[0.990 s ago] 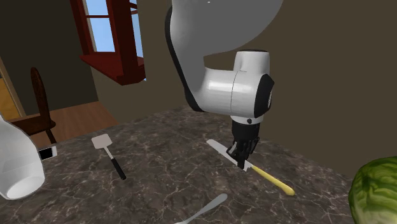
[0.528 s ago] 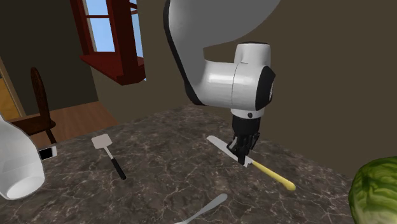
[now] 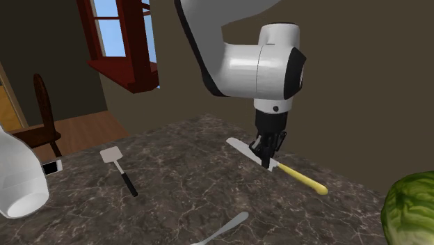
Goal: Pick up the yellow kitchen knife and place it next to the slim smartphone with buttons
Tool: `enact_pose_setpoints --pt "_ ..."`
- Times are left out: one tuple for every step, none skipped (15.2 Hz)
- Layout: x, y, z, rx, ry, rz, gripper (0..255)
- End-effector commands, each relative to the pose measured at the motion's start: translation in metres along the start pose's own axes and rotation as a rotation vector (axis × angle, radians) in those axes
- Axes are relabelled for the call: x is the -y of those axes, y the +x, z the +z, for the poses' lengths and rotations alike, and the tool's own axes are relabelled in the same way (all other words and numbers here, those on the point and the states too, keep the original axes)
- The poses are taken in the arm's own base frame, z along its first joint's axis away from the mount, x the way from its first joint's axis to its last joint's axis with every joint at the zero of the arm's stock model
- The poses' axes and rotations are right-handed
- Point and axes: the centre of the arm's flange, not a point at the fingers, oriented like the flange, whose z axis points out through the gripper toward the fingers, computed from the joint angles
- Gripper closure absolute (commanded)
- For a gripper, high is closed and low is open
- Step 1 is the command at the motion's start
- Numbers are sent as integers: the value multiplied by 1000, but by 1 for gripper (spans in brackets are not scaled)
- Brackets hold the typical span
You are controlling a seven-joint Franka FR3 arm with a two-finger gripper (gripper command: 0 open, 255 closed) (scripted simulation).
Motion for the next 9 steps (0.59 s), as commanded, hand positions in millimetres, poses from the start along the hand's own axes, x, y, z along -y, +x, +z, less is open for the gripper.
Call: enact_pose_setpoints --pt "0 0 -11 0 0 0 255" --pt "0 0 -16 0 0 0 255" --pt "-1 0 -21 0 0 0 255" --pt "-1 0 -27 0 0 0 255" --pt "-1 0 -32 0 0 0 255" --pt "-1 0 -37 0 0 0 255" --pt "-2 0 -43 0 0 0 255" --pt "-2 0 -48 0 0 0 255" --pt "-2 0 -53 0 0 0 255"
